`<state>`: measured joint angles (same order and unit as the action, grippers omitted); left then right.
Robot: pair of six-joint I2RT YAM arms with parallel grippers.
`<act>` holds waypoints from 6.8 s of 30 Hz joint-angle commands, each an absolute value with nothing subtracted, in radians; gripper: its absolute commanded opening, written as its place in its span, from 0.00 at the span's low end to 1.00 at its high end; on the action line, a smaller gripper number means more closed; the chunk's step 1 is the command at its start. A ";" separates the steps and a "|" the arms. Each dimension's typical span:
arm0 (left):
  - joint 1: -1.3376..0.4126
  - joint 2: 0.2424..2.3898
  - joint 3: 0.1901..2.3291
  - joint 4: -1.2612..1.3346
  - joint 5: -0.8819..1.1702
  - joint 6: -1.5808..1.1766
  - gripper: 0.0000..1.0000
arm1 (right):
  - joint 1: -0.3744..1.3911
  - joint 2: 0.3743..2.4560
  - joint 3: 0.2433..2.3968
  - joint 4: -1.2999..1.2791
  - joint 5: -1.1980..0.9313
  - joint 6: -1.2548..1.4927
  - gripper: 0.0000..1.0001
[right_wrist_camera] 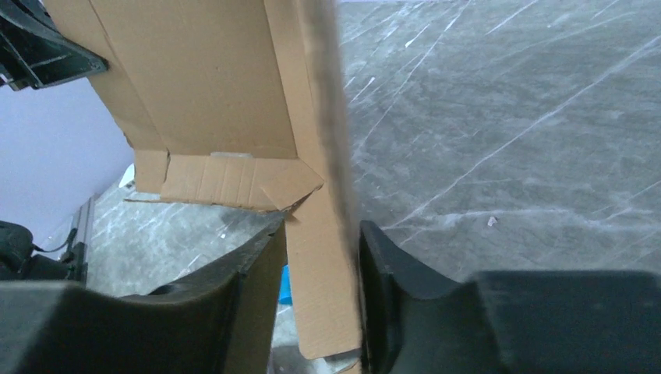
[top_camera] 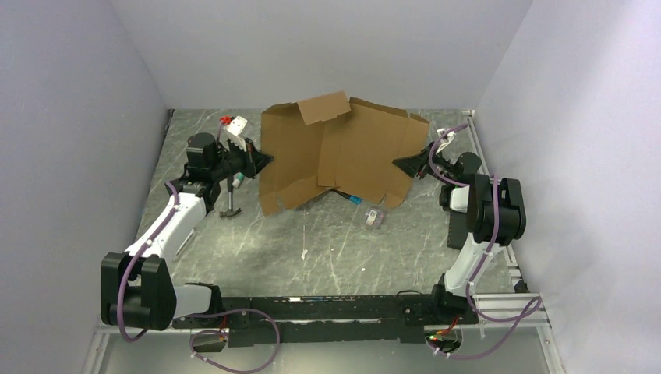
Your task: Fold the paper box
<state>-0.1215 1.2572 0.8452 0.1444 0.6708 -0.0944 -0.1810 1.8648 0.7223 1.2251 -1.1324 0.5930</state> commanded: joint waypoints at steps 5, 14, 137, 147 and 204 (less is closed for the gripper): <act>-0.124 1.243 0.867 0.176 0.672 -0.106 0.00 | -0.186 1.860 0.755 1.318 -1.167 0.617 0.14; -0.123 1.240 0.868 0.179 0.662 -0.121 0.00 | -0.201 1.709 0.799 1.053 -1.179 0.438 0.00; -0.431 1.669 1.239 0.589 0.003 0.942 0.67 | -0.115 1.241 1.157 -0.083 -1.222 -0.213 0.00; -0.431 1.526 1.187 0.495 0.003 0.914 0.11 | -0.115 1.242 1.177 -0.113 -1.202 -0.216 0.00; -0.431 1.091 1.344 -0.653 0.215 0.070 0.00 | 0.029 1.272 1.082 -0.192 -1.057 -0.123 0.00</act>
